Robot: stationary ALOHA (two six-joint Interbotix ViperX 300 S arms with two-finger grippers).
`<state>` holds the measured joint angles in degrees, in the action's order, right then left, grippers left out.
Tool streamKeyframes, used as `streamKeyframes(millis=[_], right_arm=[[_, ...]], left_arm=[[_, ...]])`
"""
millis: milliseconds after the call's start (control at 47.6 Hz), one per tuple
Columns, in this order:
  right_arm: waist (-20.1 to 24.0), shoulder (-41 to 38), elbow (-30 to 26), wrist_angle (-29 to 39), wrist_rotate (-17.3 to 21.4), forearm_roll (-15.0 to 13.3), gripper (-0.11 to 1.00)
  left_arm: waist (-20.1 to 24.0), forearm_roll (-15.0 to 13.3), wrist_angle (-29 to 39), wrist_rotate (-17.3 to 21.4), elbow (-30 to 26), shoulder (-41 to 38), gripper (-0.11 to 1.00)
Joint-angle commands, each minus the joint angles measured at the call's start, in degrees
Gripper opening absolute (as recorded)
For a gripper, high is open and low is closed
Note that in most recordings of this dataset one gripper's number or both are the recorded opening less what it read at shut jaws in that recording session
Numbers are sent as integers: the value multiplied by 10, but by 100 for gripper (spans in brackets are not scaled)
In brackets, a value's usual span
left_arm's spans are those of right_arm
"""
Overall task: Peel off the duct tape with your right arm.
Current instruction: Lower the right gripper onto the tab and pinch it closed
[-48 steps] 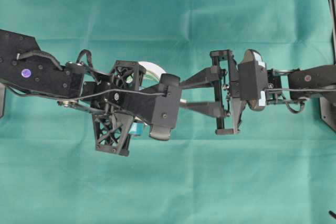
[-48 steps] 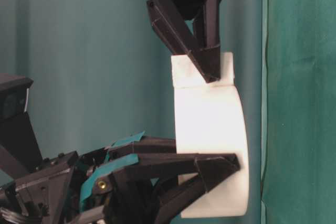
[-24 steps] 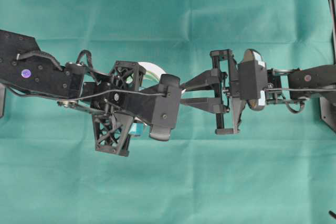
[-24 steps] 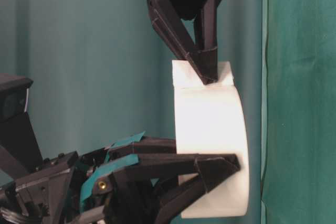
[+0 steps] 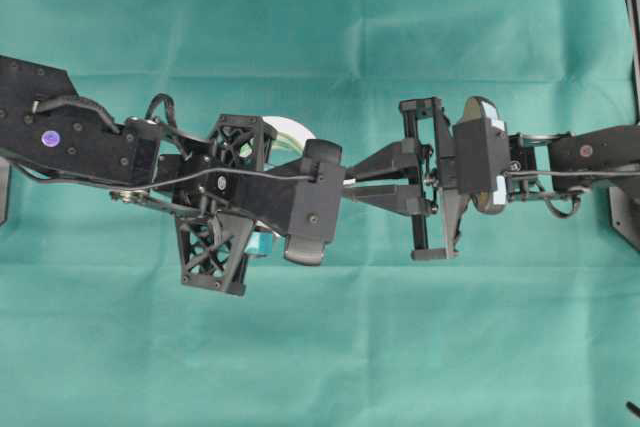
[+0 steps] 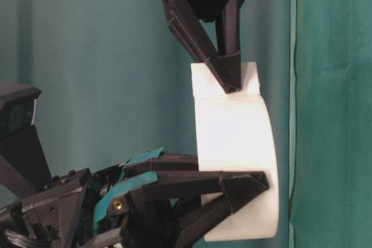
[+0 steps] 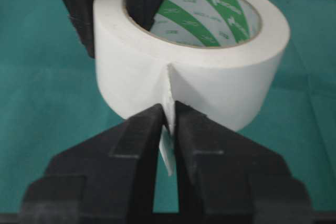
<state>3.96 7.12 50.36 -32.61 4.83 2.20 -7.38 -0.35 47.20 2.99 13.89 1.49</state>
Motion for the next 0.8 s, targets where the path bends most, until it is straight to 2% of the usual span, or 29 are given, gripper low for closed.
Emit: streamKeyframes(millis=[0, 441, 630, 777], right_arm=[[3, 5, -12, -4, 0, 0, -8], [3, 5, -12, -5, 0, 2, -9], [1, 5, -10, -5, -2, 29, -9], [-1, 5, -8, -4, -6, 32, -9]], left_arm=[[2, 1, -4, 1, -7, 14, 21], [2, 1, -4, 1, -4, 12, 21], [-5, 0, -4, 1, -4, 14, 21], [-17, 0, -4, 1, -3, 12, 21]])
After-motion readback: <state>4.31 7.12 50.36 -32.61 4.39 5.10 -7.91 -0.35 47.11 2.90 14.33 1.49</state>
